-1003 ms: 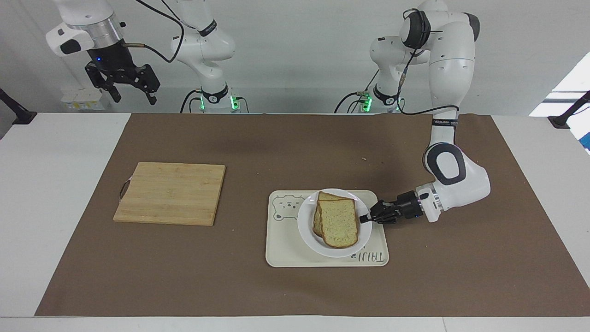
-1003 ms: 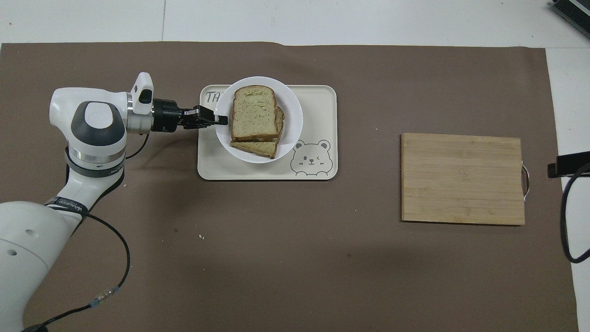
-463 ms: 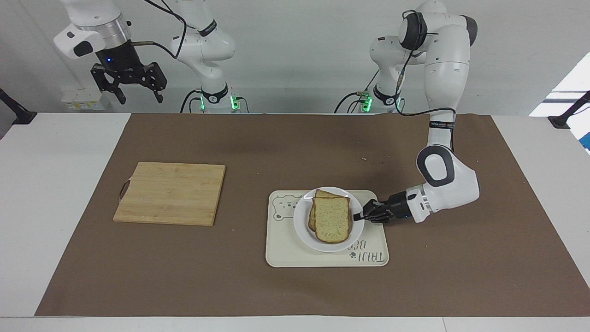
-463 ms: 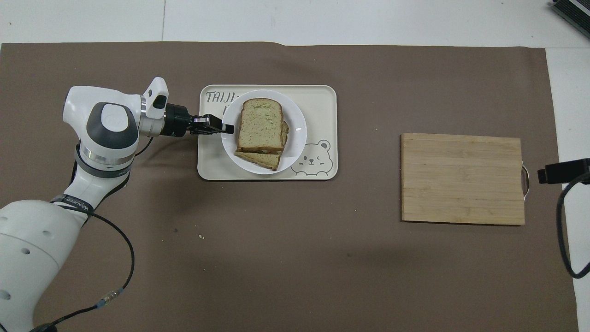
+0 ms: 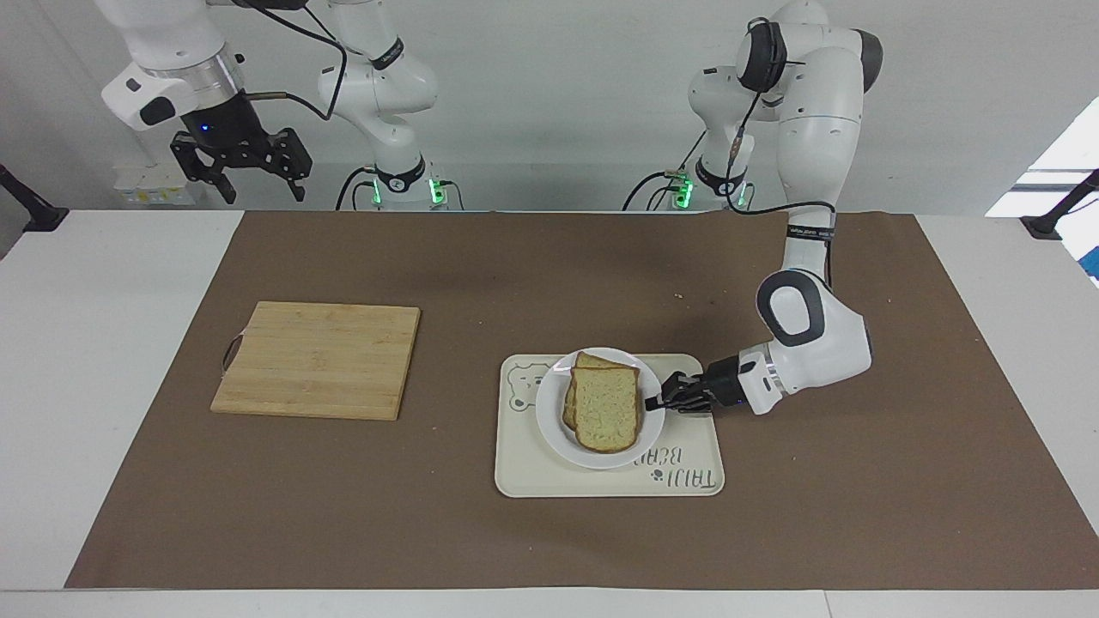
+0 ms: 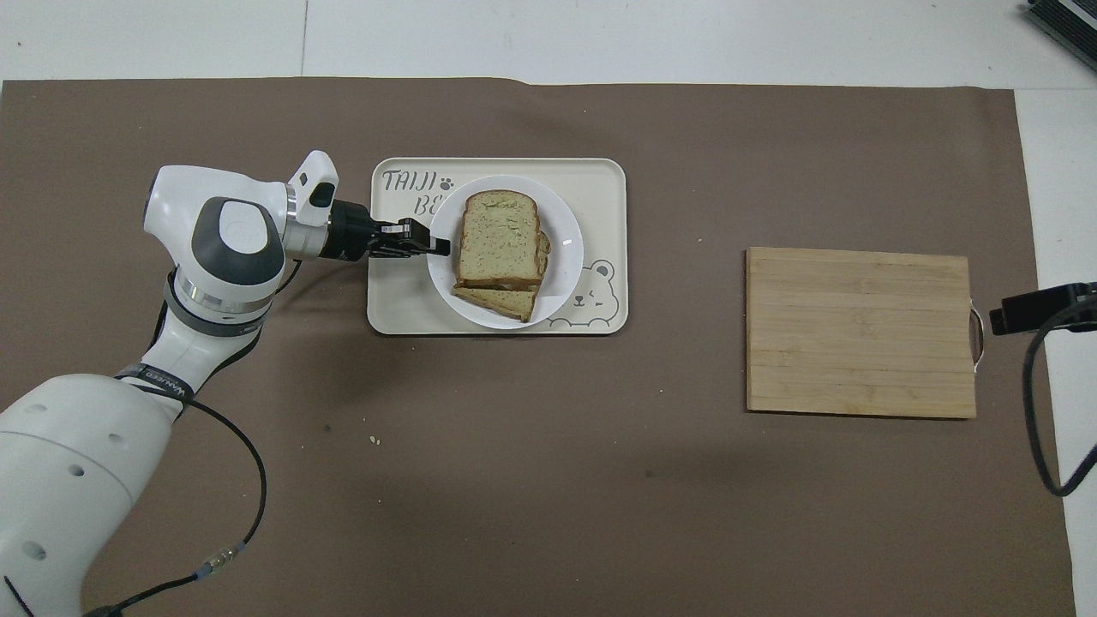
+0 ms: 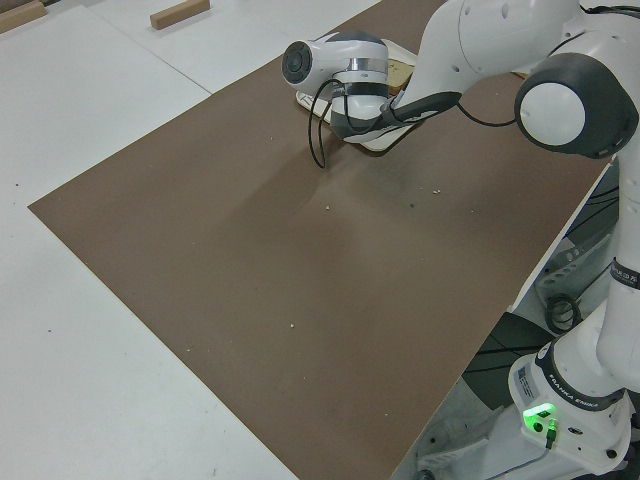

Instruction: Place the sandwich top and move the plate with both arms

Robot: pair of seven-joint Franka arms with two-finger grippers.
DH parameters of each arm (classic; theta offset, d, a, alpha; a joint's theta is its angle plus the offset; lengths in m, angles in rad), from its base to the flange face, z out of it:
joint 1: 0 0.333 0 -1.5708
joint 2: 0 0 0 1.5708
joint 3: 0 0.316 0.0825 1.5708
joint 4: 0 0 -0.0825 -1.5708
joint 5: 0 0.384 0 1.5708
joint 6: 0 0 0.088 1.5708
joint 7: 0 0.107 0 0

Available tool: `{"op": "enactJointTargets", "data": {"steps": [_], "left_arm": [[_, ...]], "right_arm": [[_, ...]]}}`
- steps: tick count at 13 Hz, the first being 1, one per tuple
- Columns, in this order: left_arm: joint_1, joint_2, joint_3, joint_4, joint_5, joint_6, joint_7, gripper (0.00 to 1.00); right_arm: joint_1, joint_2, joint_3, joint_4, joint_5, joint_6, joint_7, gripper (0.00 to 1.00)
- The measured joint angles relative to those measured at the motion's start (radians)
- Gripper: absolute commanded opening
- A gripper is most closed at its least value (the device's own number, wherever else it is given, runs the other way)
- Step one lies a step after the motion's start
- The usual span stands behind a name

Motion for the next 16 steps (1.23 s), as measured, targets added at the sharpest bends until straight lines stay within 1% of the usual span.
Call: {"op": "enactJointTargets", "data": {"steps": [1, 2, 4, 6, 9, 10, 12, 13, 16], "left_arm": [[0.000, 0.000, 0.001, 0.000, 0.021, 0.004, -0.030, 0.33], [0.000, 0.000, 0.003, 0.000, 0.057, 0.011, -0.050, 0.34], [0.002, -0.010, 0.007, 0.007, 0.142, 0.020, -0.086, 0.39], [0.005, -0.052, 0.016, 0.015, 0.266, 0.022, -0.146, 0.48], [0.006, -0.156, 0.034, 0.018, 0.529, 0.011, -0.224, 0.67], [0.006, -0.191, 0.044, 0.018, 0.608, -0.007, -0.237, 0.80], [0.011, -0.258, 0.073, 0.019, 0.751, -0.038, -0.242, 0.95], [0.015, -0.292, 0.085, 0.020, 0.806, -0.059, -0.242, 1.00], [0.024, -0.406, 0.133, 0.052, 0.948, -0.167, -0.241, 1.00]], "right_arm": [[0.000, 0.000, 0.000, 0.002, 0.000, 0.000, 0.000, 1.00], [0.000, 0.000, 0.000, 0.002, 0.000, 0.000, 0.000, 1.00], [0.000, 0.000, 0.000, 0.003, 0.000, 0.000, 0.000, 1.00], [0.000, 0.000, 0.000, 0.003, 0.000, 0.000, 0.000, 1.00], [0.000, 0.000, 0.000, 0.003, 0.000, 0.000, 0.000, 1.00], [0.000, 0.000, 0.000, 0.003, 0.000, 0.000, 0.000, 1.00], [0.000, 0.000, 0.000, 0.003, 0.000, 0.000, 0.000, 1.00], [0.000, 0.000, 0.000, 0.003, 0.000, 0.000, 0.000, 1.00], [0.000, 0.000, 0.000, 0.003, 0.000, 0.000, 0.000, 1.00]]}}
